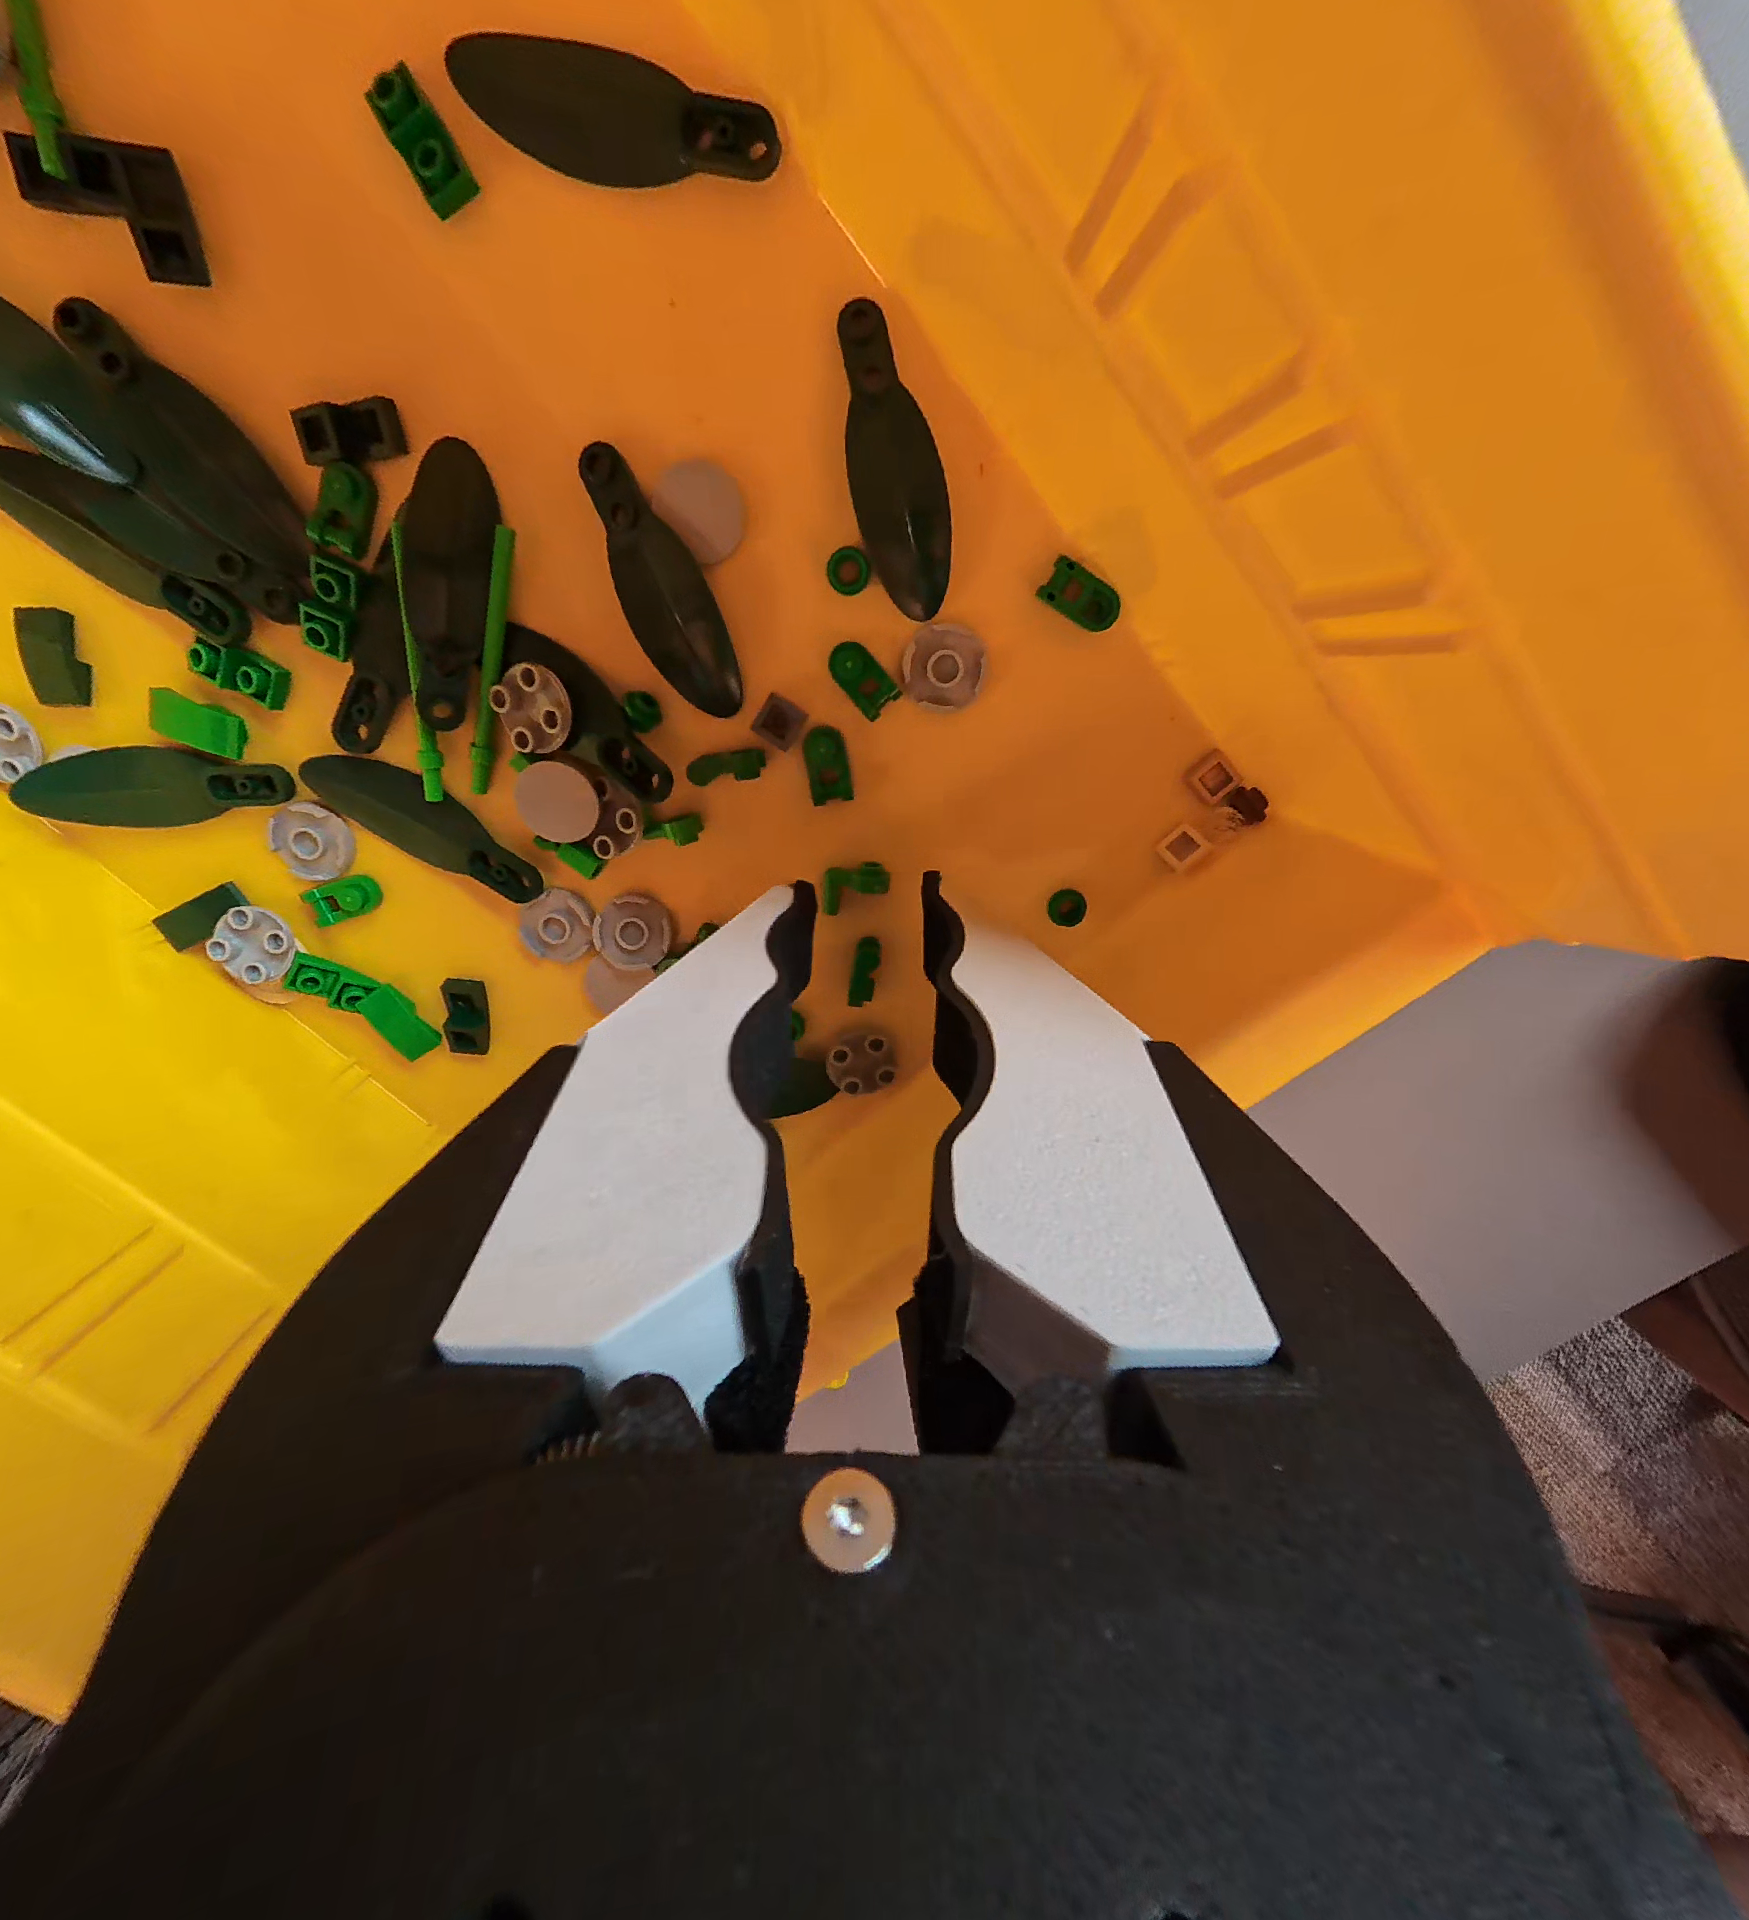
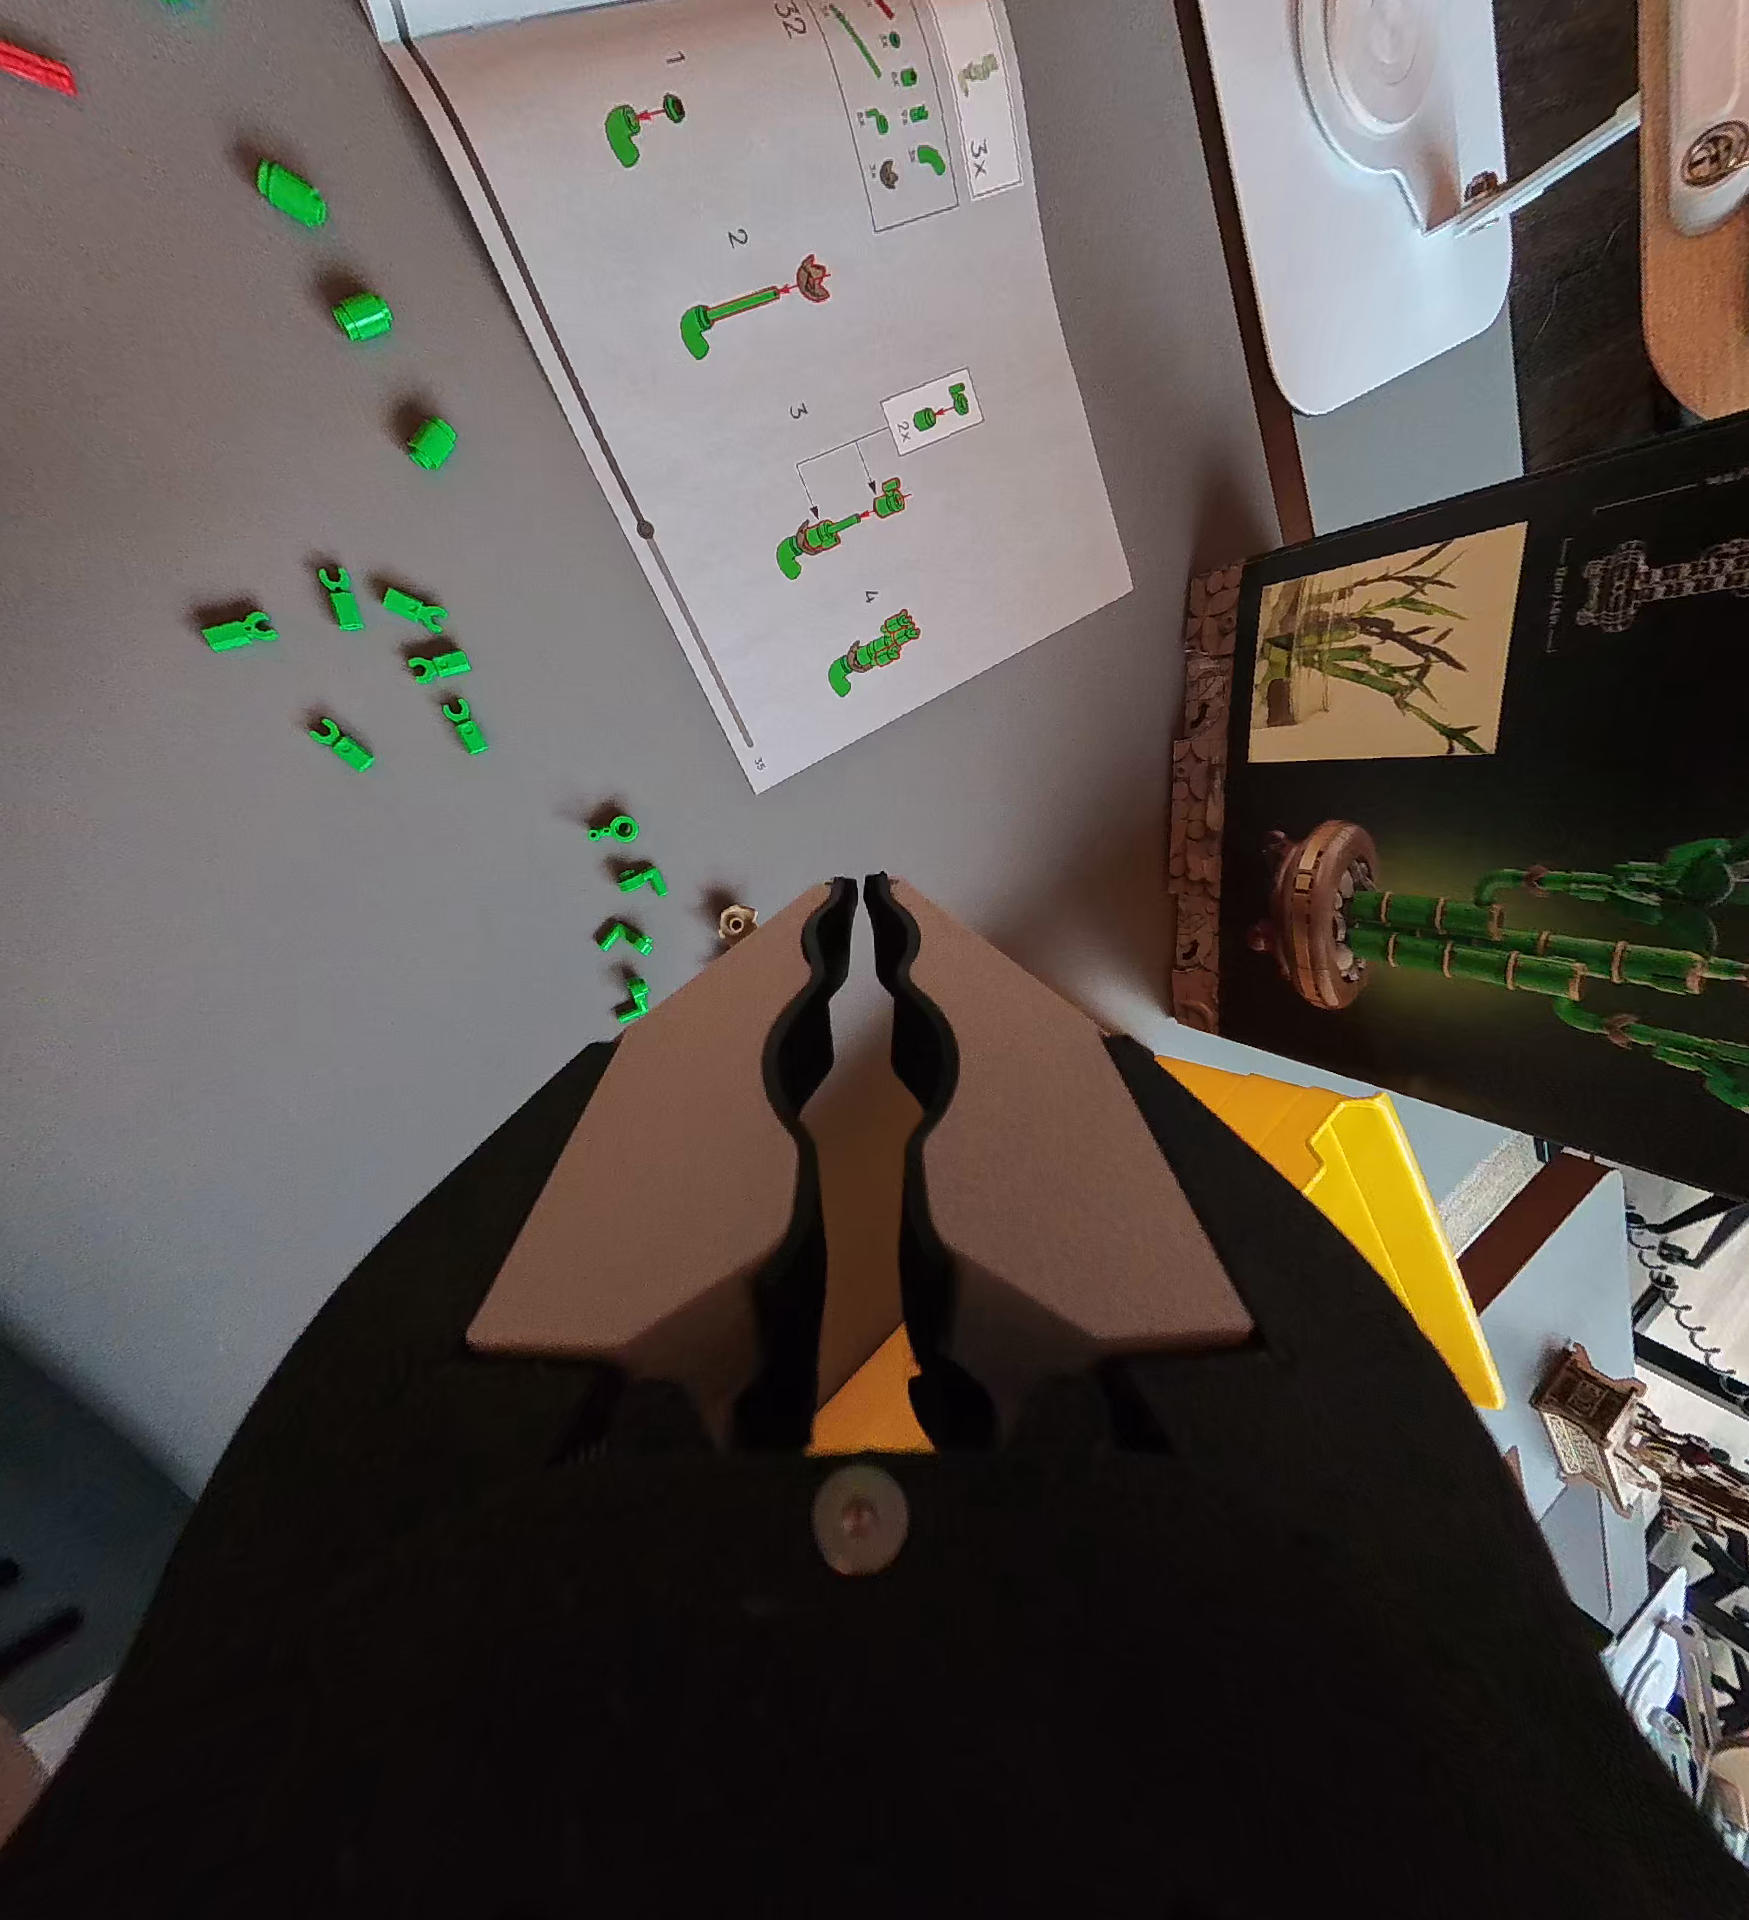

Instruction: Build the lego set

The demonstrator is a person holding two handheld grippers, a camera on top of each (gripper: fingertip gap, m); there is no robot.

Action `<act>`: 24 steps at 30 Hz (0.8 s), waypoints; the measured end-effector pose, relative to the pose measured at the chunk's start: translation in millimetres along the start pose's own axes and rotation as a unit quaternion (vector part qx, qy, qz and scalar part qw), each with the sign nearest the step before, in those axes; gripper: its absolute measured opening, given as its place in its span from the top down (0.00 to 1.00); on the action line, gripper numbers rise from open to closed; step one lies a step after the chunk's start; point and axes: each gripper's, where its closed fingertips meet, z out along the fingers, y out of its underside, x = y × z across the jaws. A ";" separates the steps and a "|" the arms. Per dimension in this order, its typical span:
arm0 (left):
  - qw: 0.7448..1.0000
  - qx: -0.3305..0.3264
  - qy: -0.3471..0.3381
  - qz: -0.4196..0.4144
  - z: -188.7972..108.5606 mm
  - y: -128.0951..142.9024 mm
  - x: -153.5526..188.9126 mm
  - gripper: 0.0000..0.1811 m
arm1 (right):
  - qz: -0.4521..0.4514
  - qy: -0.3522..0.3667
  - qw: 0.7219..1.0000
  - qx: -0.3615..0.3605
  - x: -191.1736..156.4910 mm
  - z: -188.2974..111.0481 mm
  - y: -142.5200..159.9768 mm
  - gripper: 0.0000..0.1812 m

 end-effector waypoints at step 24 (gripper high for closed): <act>0.999 -0.034 0.012 -0.009 4.9 0.5 -2.2 0.86 | 0.000 -0.011 1.000 -0.012 -3.7 3.6 4.2 0.99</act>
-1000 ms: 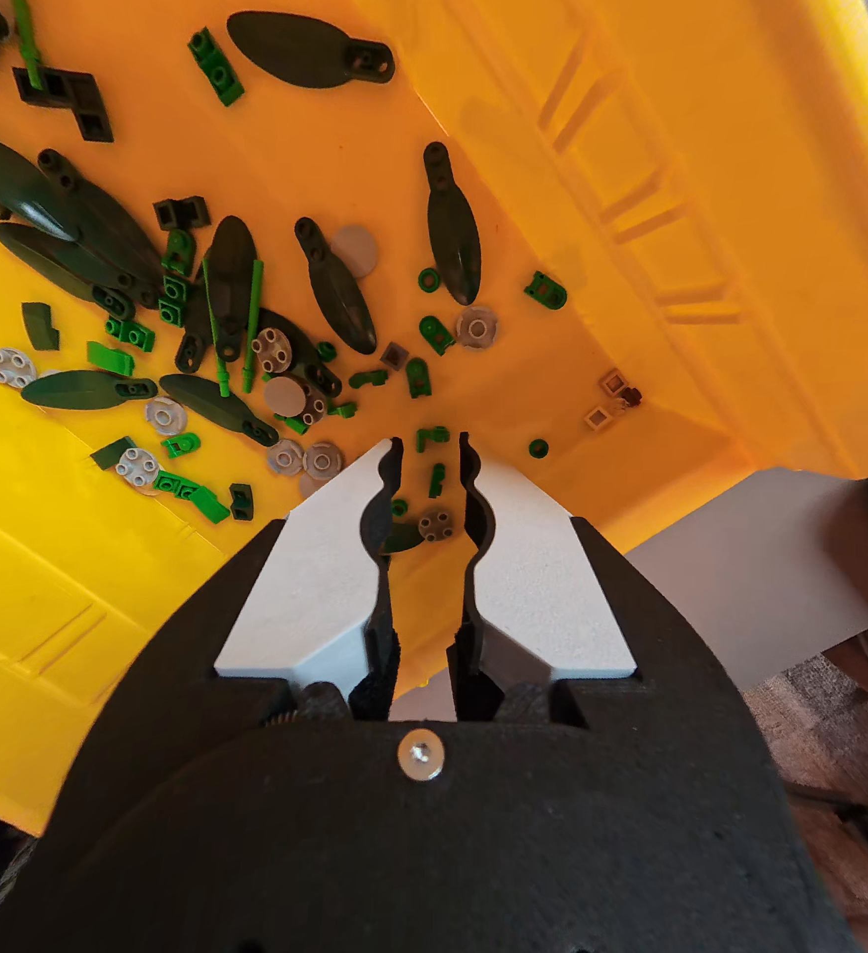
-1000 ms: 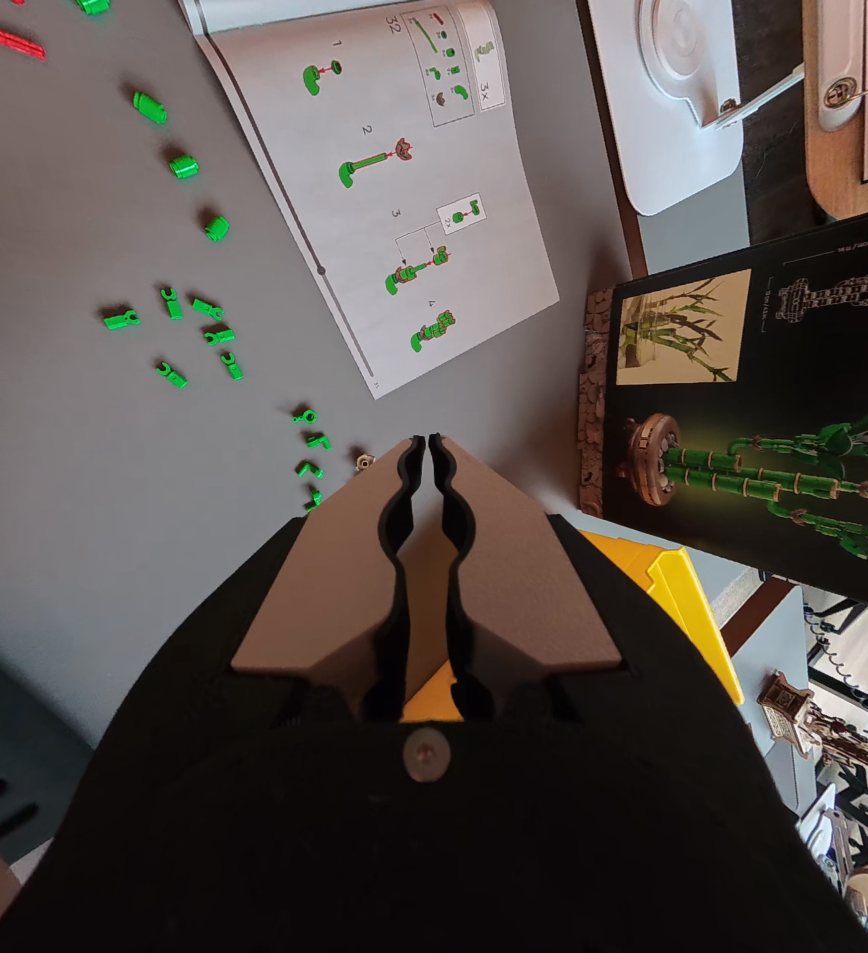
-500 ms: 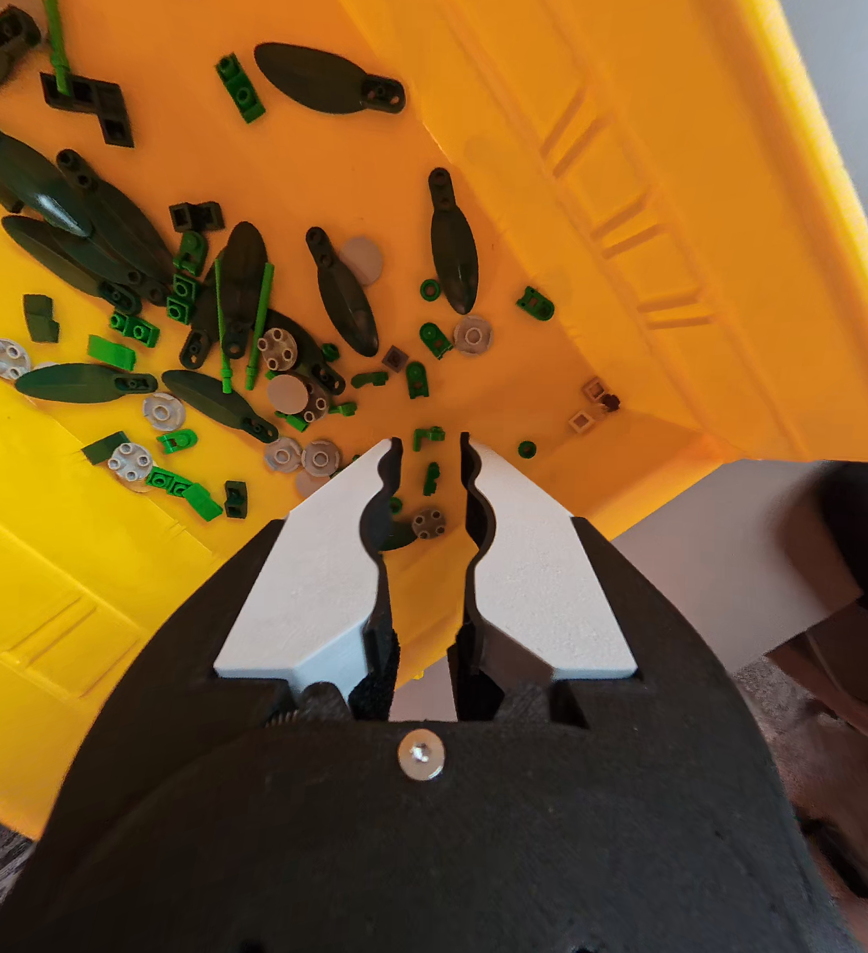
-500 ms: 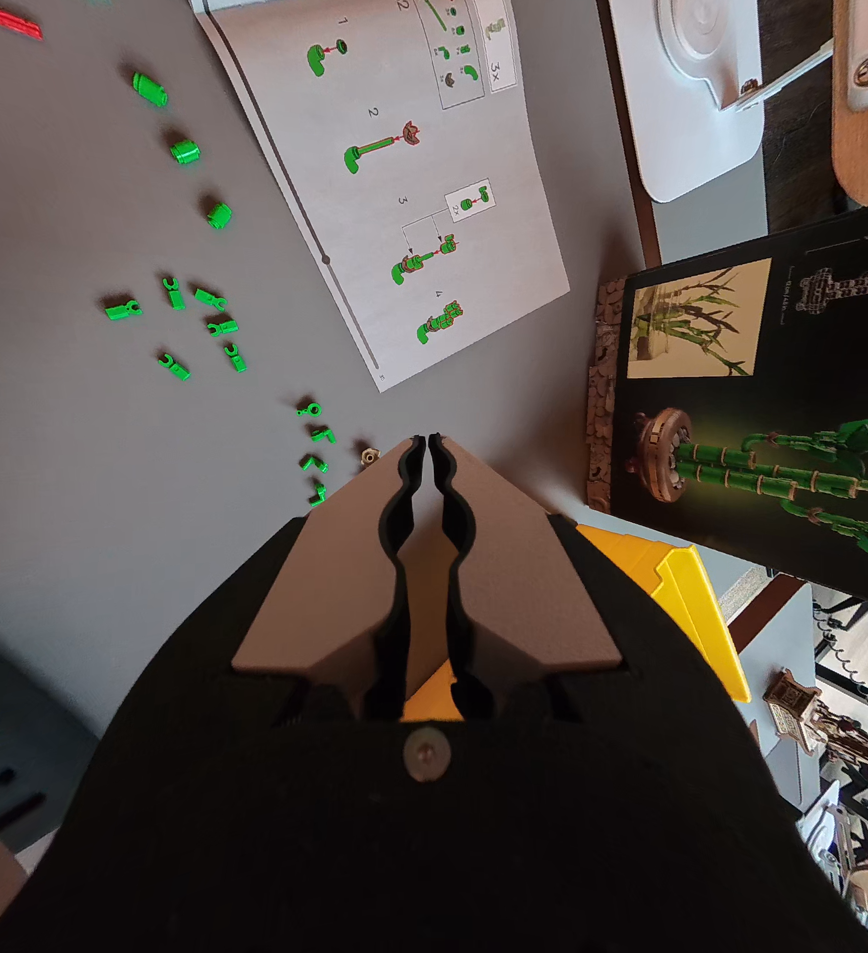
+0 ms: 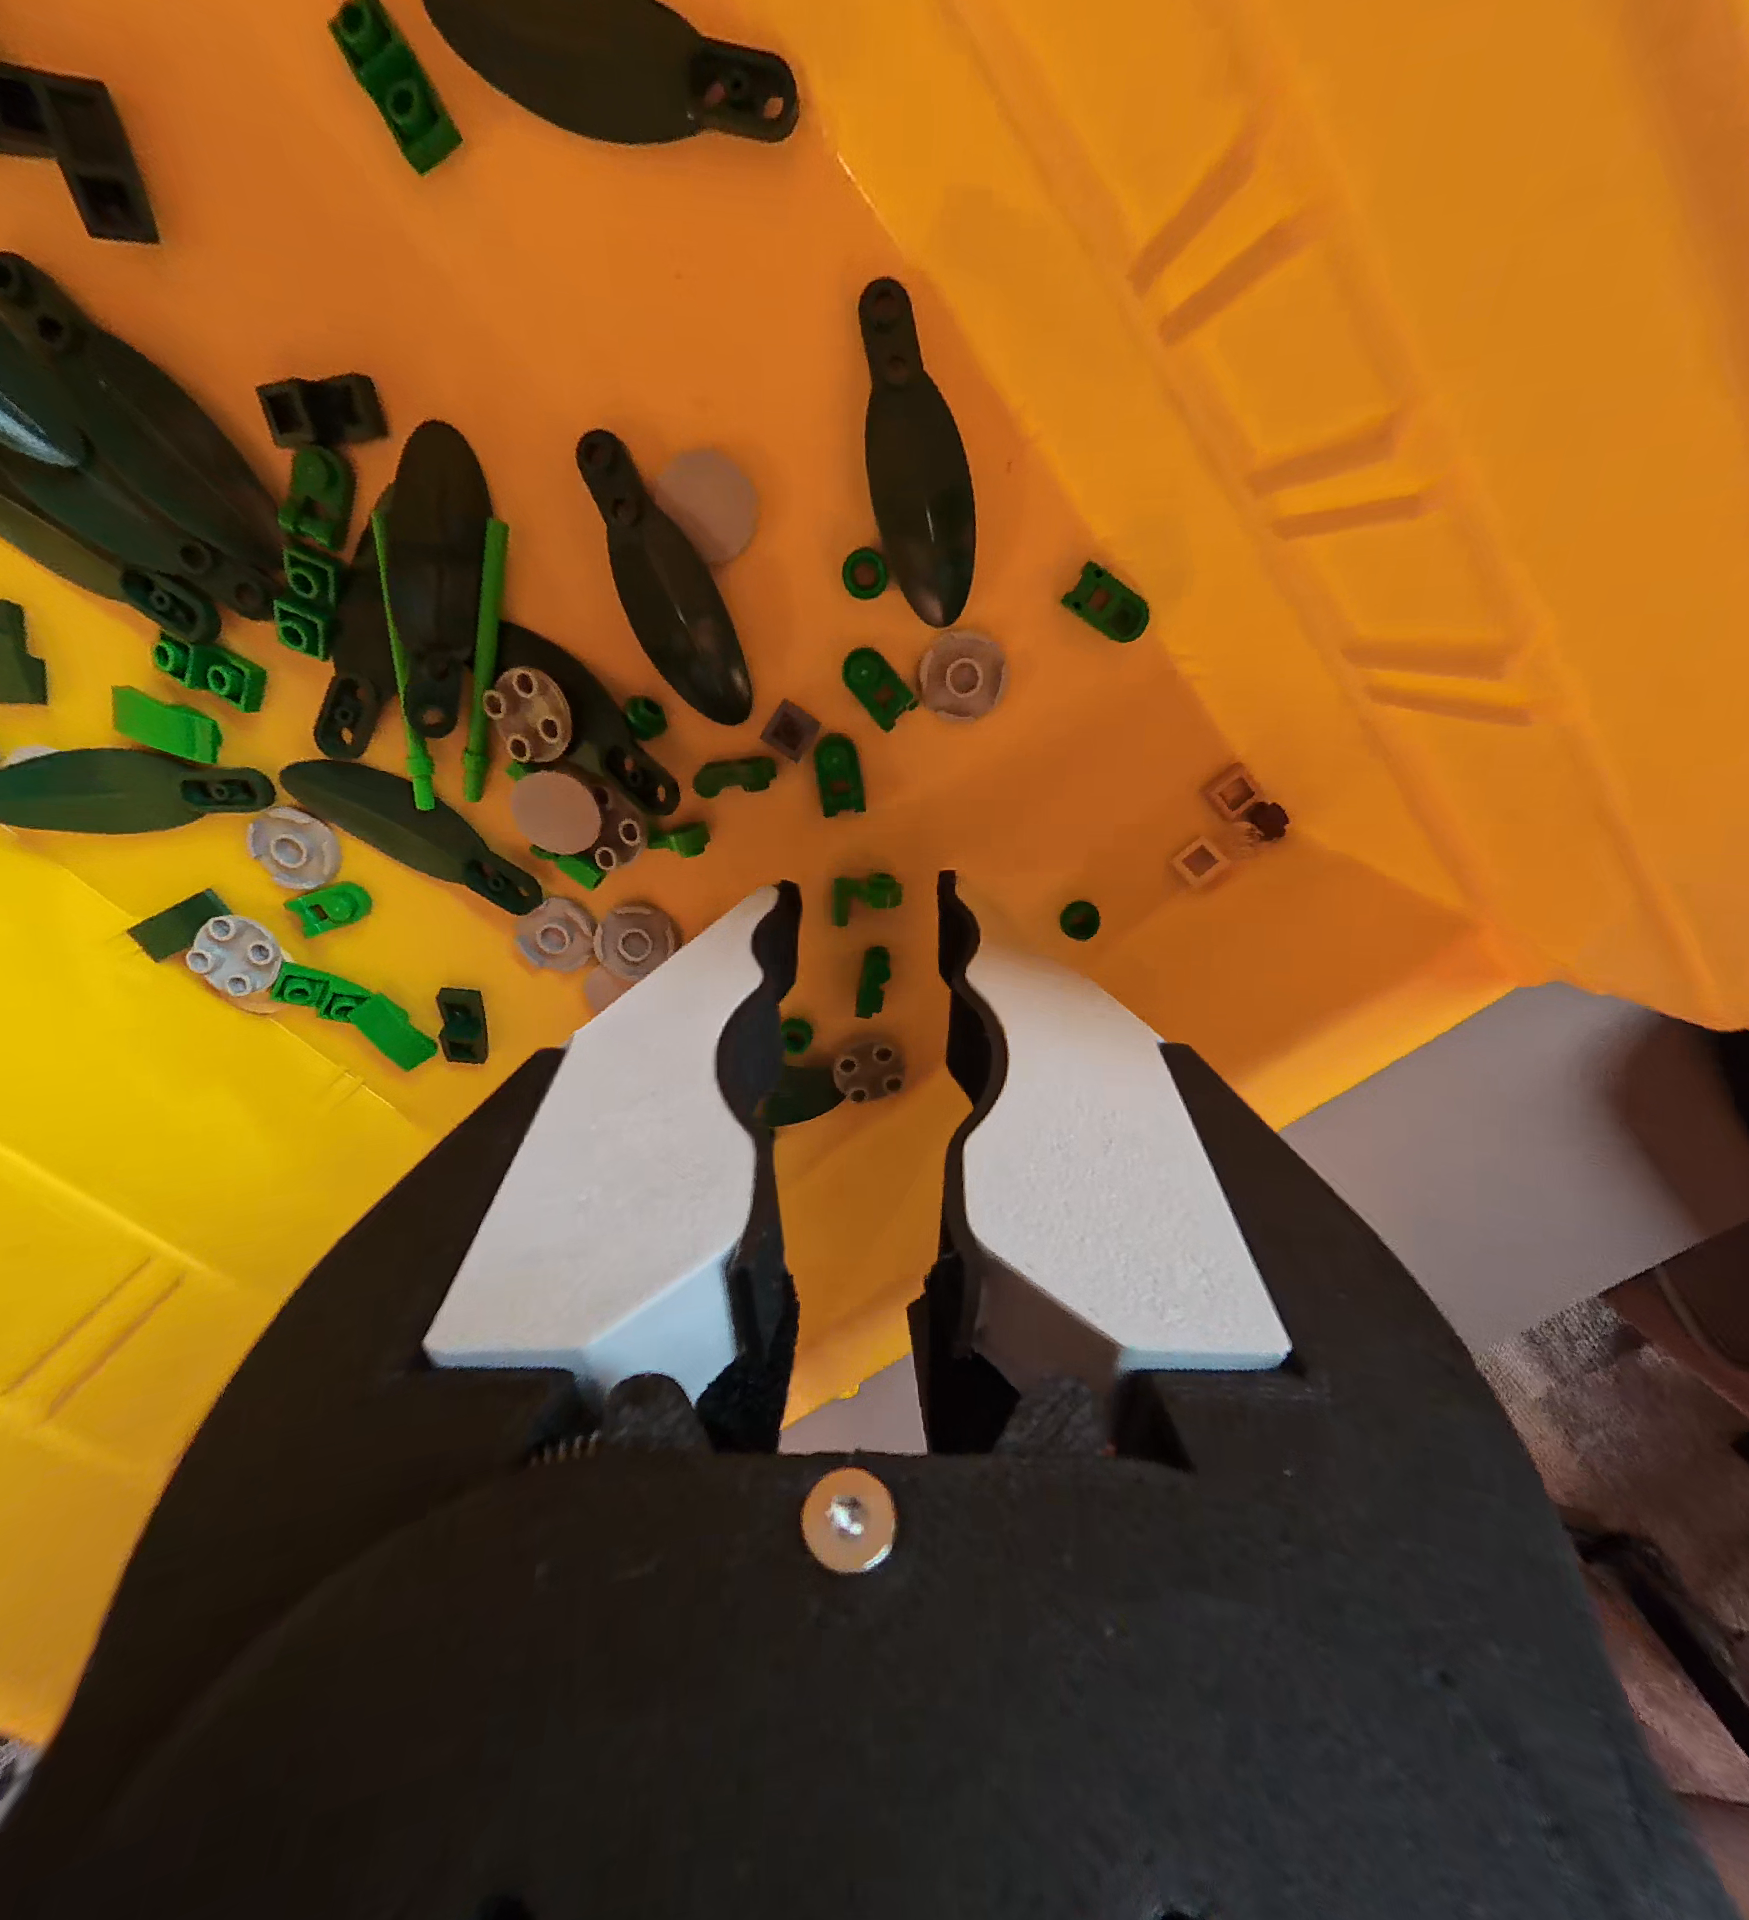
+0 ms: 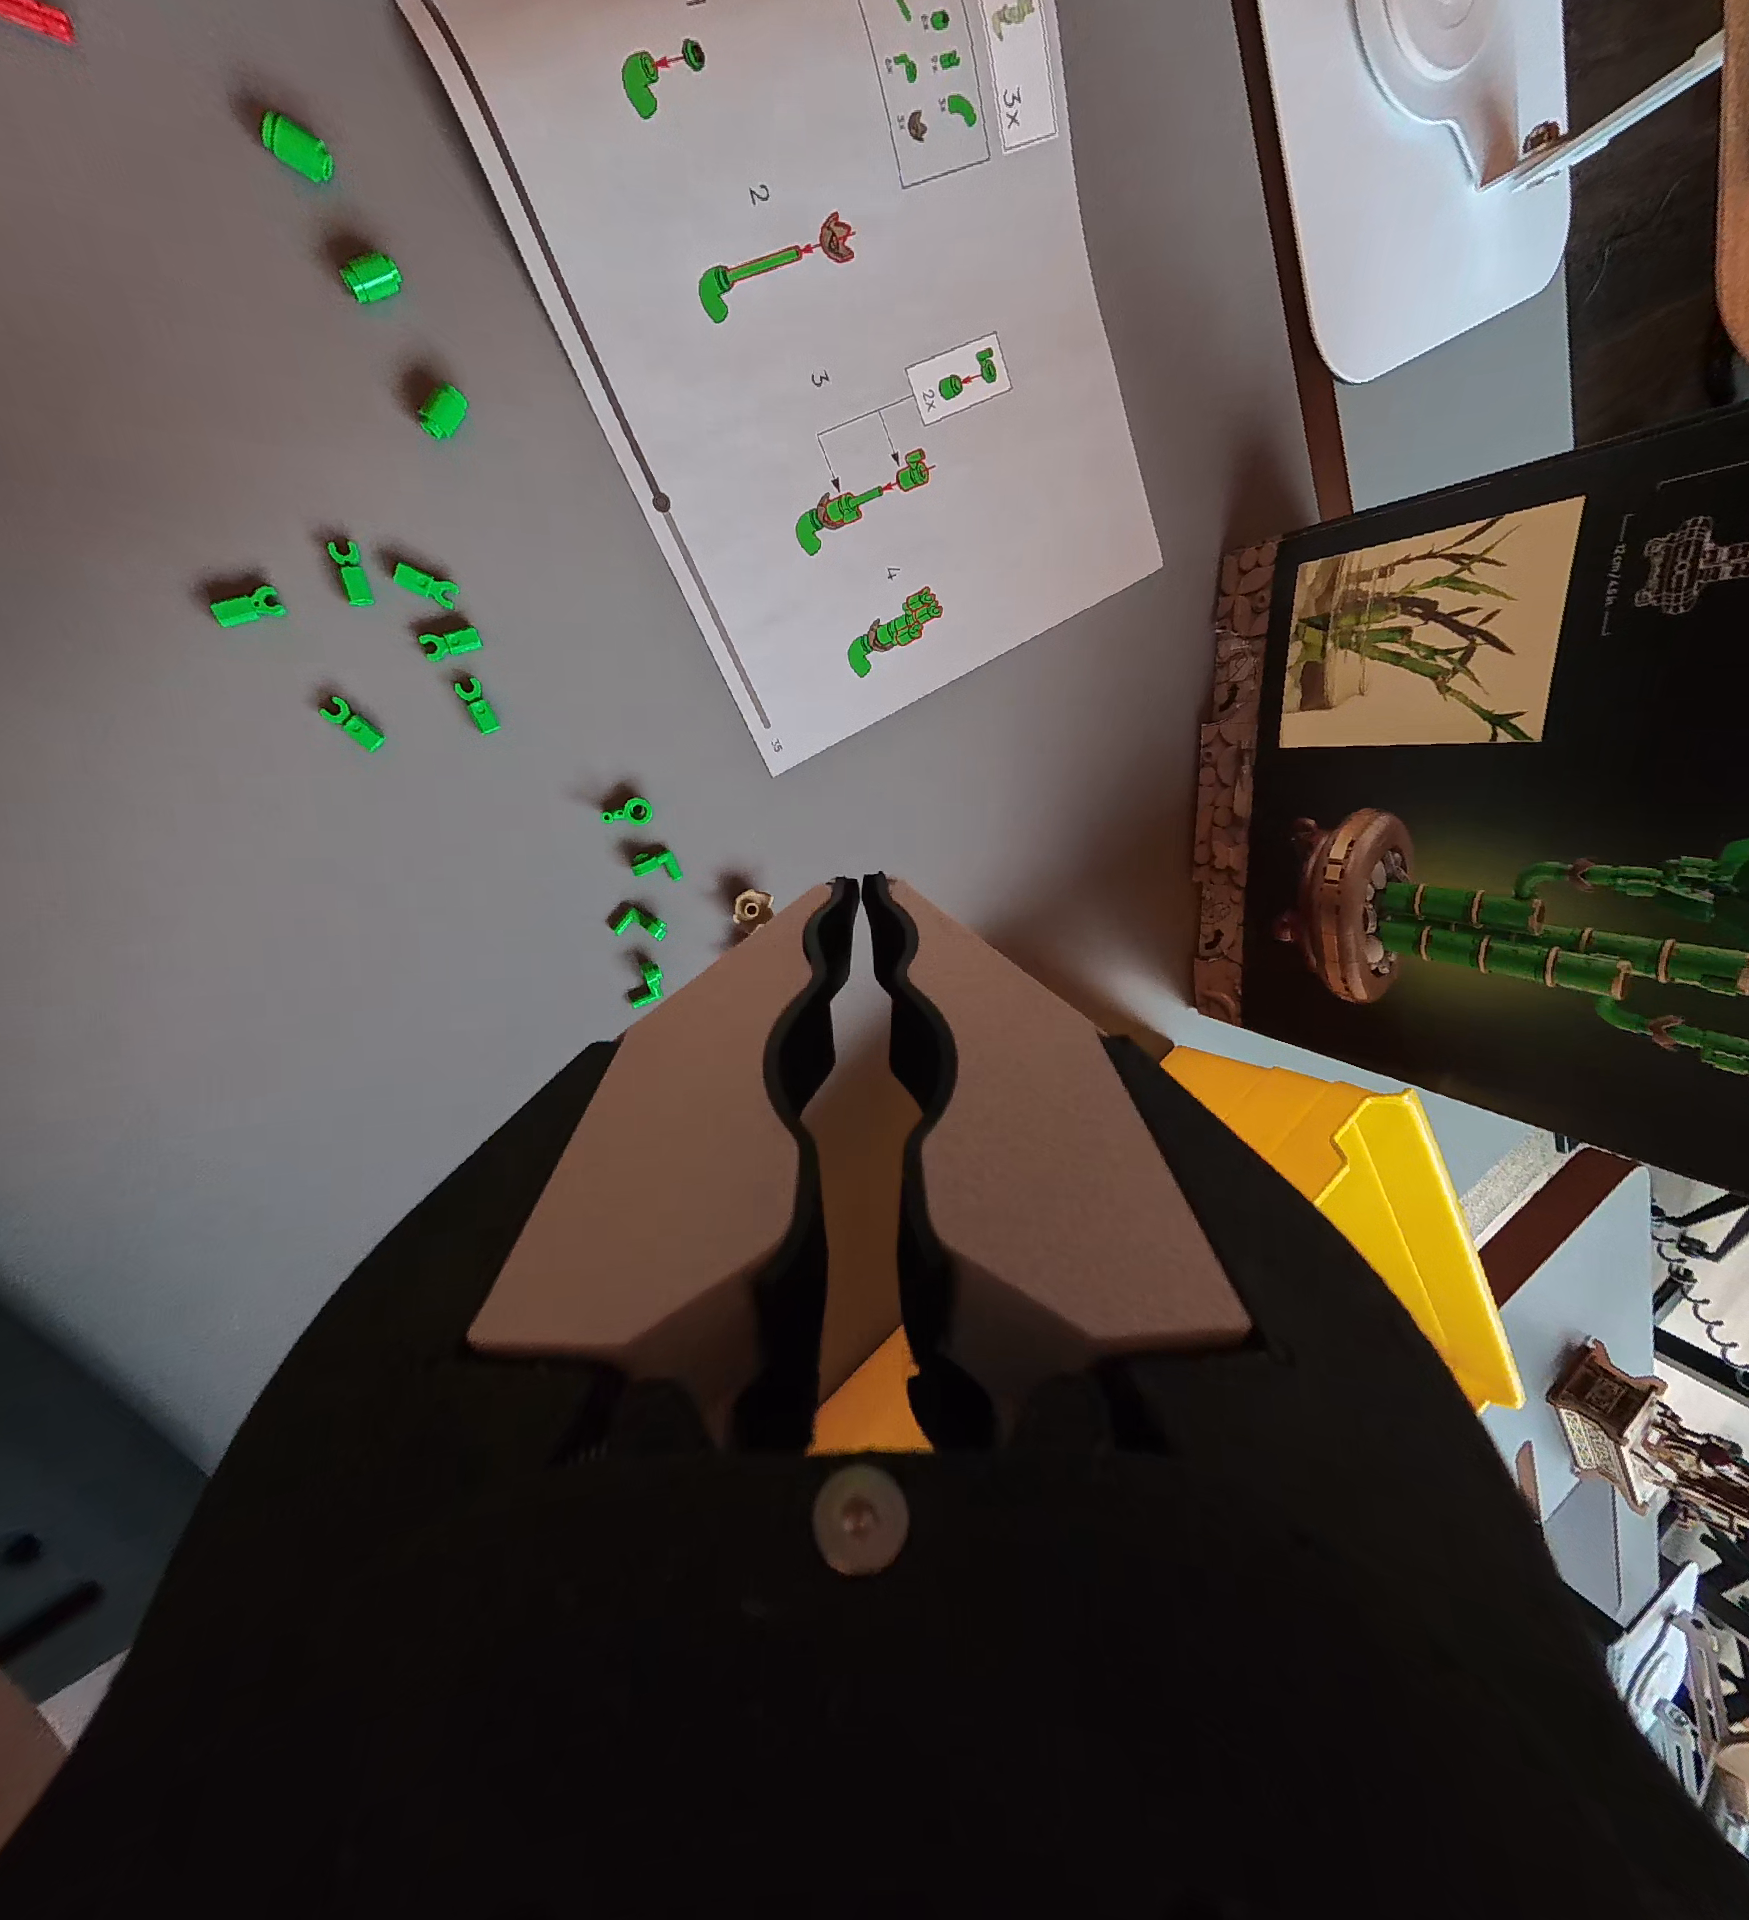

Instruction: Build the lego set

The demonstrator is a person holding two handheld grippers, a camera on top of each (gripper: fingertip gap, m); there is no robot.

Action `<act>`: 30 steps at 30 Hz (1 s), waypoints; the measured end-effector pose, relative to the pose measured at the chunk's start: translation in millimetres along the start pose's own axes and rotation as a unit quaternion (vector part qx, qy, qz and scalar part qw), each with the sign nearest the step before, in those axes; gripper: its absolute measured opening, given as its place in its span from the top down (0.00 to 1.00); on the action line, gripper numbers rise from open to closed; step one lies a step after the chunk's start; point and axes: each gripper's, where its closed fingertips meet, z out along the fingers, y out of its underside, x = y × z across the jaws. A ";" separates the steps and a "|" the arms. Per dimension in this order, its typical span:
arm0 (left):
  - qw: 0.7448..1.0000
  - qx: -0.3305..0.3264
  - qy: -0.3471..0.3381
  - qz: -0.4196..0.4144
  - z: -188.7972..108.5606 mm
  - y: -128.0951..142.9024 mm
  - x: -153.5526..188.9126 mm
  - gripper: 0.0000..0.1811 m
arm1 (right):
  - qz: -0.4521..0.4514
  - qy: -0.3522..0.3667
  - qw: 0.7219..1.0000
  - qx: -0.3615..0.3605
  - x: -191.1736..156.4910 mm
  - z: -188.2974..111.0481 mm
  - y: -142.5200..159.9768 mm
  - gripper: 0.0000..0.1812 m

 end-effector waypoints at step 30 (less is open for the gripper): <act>0.927 0.321 0.033 0.190 -122.0 -217.4 207.3 0.98 | 0.034 0.033 0.998 0.051 17.3 -35.7 14.8 0.99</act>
